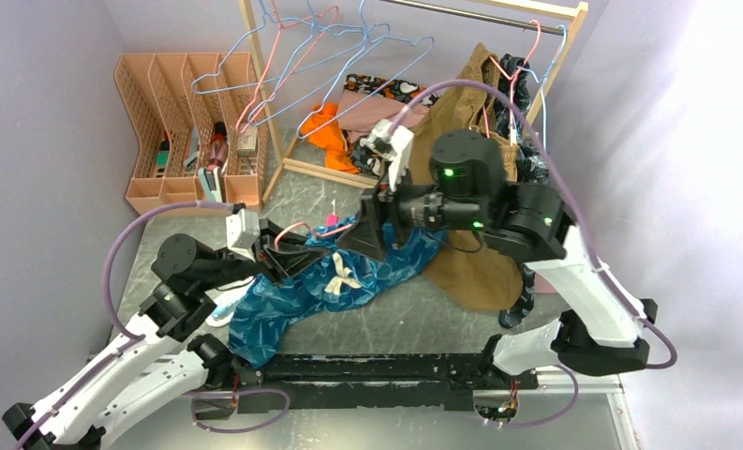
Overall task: Place the shorts on the hanger
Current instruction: Hang the shorts on the hanger.
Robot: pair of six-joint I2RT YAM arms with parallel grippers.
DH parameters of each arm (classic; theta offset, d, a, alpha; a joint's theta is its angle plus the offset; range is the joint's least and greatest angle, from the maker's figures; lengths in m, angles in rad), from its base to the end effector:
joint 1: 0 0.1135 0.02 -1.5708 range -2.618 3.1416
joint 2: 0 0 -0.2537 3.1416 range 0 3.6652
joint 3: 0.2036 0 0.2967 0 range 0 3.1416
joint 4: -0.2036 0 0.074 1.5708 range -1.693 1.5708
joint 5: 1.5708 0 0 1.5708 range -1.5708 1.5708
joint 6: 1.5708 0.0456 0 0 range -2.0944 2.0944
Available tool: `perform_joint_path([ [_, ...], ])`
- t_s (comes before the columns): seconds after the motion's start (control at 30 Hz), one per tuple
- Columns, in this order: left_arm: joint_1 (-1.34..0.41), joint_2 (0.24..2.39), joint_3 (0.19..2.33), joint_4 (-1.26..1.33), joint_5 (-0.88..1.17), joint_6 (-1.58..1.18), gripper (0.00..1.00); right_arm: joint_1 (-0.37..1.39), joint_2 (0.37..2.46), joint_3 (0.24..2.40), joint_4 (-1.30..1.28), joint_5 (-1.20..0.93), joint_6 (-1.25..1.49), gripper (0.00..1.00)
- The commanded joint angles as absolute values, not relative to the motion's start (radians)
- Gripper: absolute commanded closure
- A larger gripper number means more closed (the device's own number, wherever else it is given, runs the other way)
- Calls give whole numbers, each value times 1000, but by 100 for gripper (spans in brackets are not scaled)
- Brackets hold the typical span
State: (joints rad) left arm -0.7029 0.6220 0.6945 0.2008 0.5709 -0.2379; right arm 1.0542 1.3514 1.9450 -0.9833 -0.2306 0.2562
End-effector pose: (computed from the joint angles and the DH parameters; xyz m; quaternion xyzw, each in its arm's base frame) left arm 0.1424 -0.1529 0.3725 0.3519 0.5124 -0.4982 0.6044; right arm 0.1300 0.2500 0.5284 -0.3796 0.7354 0.4128 0.3804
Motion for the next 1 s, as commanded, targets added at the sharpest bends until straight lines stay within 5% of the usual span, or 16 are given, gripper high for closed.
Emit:
perform_joint_path([
  [0.0,-702,646,677,393,713,-311,93,1057,1281,2025,-1020,-225,182,30],
  [0.47,-702,733,653,566,850,-450,93,1057,1232,1793,-834,-310,94,35],
  [0.97,-701,706,661,465,810,-420,93,1058,1276,1718,-614,-397,69,39],
])
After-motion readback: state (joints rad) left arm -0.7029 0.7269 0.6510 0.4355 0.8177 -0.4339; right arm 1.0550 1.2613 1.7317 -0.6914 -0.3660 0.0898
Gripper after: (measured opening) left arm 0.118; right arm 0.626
